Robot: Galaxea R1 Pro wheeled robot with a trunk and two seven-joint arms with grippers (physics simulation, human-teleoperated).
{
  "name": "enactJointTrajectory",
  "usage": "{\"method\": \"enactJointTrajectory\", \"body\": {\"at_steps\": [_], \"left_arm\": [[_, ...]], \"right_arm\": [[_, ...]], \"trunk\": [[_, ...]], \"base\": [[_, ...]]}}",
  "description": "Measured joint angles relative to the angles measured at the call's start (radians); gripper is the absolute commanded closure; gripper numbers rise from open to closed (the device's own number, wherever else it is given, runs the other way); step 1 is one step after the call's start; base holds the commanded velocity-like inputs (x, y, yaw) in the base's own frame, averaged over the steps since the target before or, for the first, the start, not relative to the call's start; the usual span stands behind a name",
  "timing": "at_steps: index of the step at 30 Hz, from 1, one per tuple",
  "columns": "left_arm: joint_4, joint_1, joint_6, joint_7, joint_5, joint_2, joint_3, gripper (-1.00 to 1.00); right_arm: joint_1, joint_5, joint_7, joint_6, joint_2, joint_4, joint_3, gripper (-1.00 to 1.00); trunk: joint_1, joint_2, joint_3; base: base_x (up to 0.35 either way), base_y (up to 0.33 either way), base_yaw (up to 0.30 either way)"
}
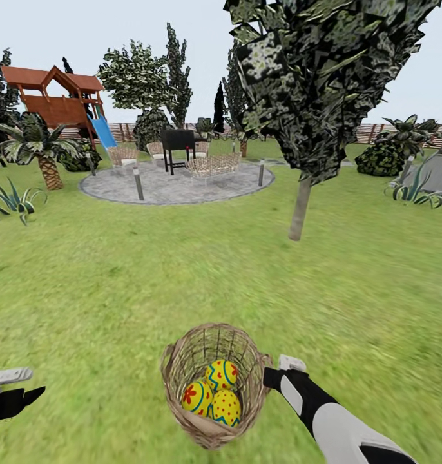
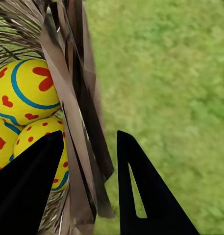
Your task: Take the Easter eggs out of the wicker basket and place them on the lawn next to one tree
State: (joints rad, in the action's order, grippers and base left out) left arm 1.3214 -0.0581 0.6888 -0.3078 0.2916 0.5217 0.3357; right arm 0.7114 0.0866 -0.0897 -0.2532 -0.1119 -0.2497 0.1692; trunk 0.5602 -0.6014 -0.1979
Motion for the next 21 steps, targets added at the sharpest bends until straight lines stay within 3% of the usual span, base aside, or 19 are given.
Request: {"method": "enactJointTrajectory", "body": {"at_steps": [21], "left_arm": [[-0.002,0.0,-0.008,0.002,-0.002,0.0,-0.003,-1.0]], "right_arm": [[0.0,0.0,0.0,0.0,-0.001,0.001,0.002,1.0]], "trunk": [[0.0,0.0,0.0]], "base": [[0.344,0.0,0.0]]}}
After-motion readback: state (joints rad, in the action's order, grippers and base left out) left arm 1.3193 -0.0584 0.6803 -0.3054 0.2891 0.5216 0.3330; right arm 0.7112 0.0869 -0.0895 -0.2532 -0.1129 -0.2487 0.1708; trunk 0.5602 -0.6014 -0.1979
